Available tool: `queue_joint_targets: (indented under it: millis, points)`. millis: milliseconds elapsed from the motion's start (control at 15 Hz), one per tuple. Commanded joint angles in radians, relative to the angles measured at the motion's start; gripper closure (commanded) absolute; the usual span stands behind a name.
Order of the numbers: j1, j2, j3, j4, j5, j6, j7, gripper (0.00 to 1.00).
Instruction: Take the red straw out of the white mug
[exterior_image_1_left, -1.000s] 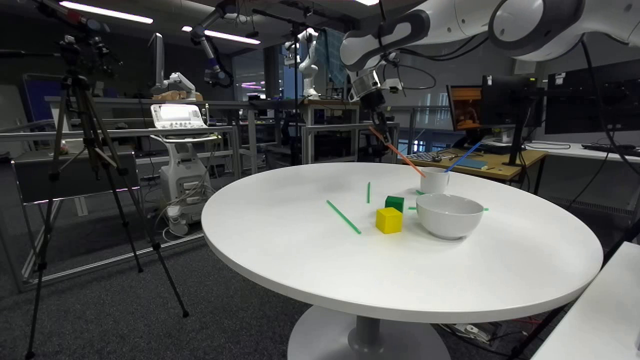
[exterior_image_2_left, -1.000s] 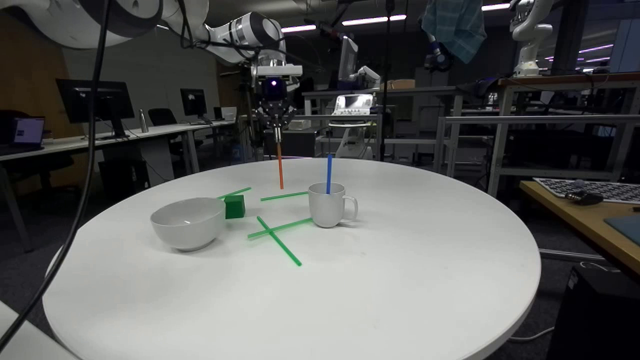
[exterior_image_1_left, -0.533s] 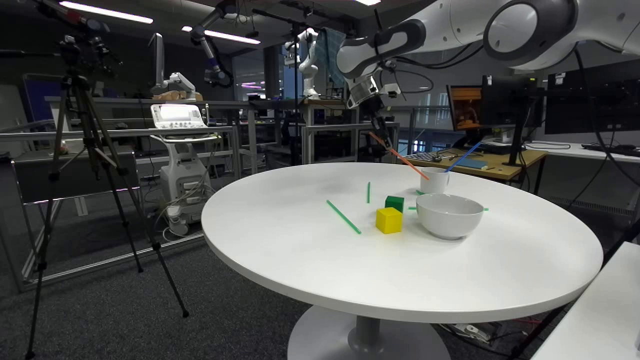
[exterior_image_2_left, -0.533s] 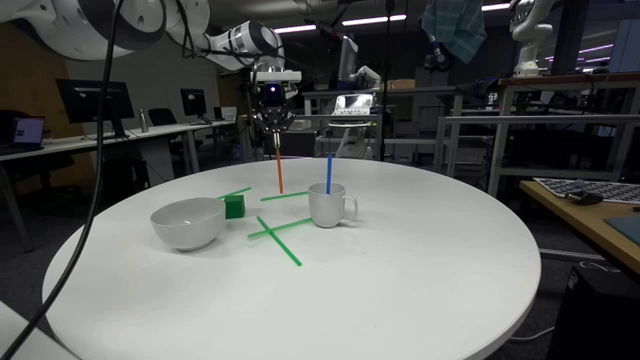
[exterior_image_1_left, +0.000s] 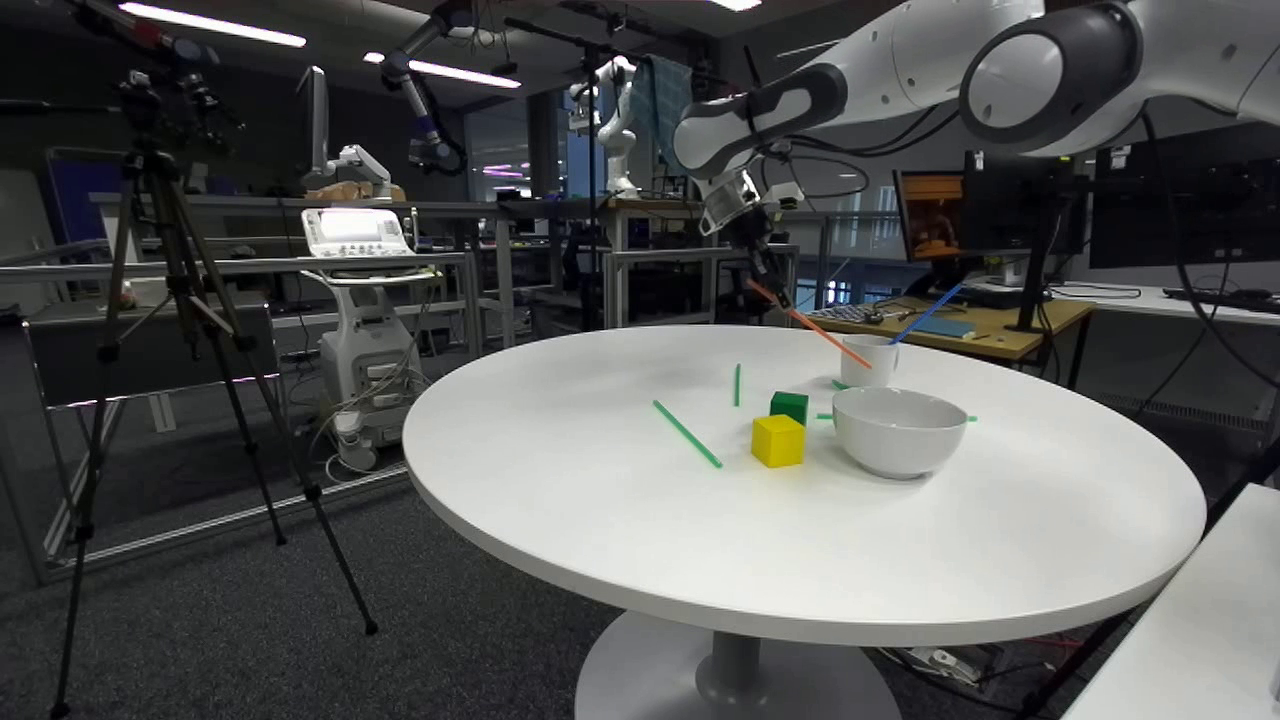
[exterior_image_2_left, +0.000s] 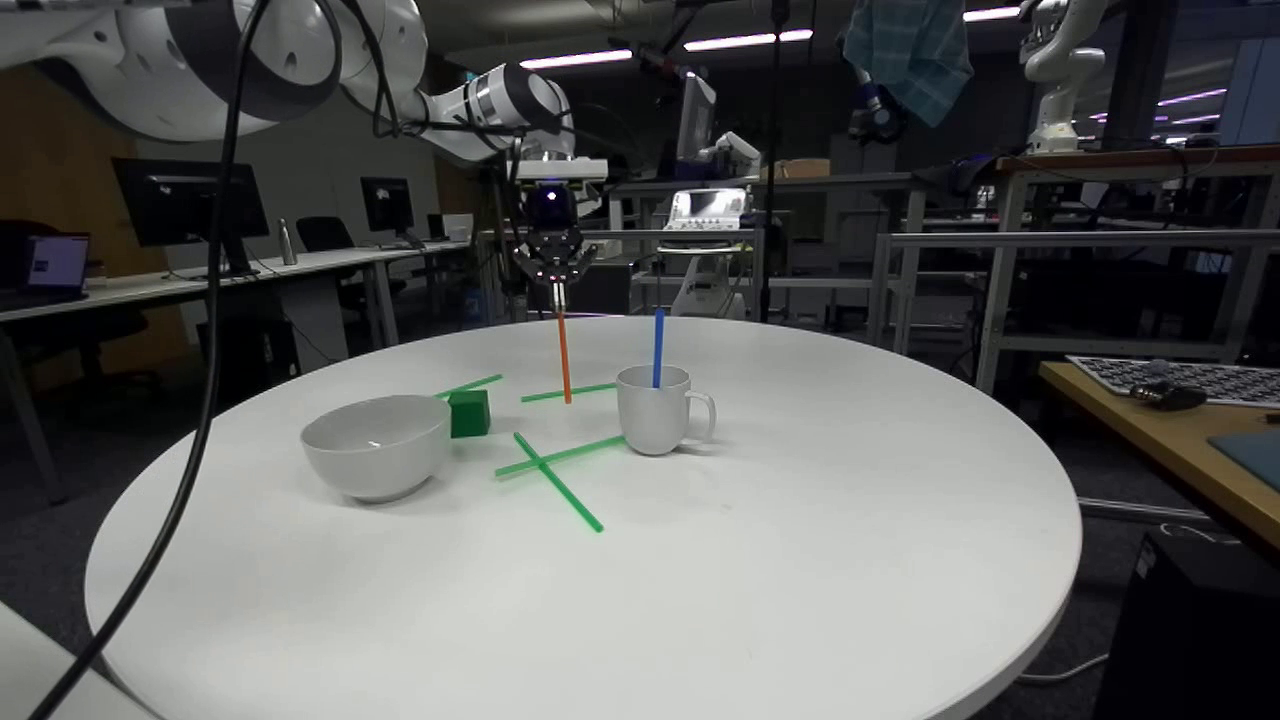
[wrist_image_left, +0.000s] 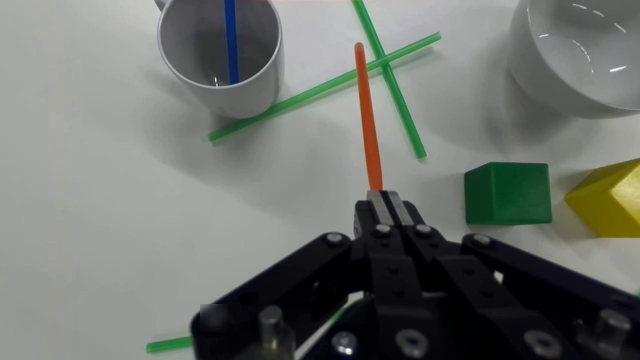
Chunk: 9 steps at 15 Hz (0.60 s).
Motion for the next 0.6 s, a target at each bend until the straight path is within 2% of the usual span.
queue_joint_targets:
  millis: [0,533]
  points:
    - [0.000,0.051,-0.016,0.085,-0.016,-0.053,-0.030,1.00]
    - [0.000,0.096,-0.033,0.073,-0.016,-0.067,-0.023,1.00]
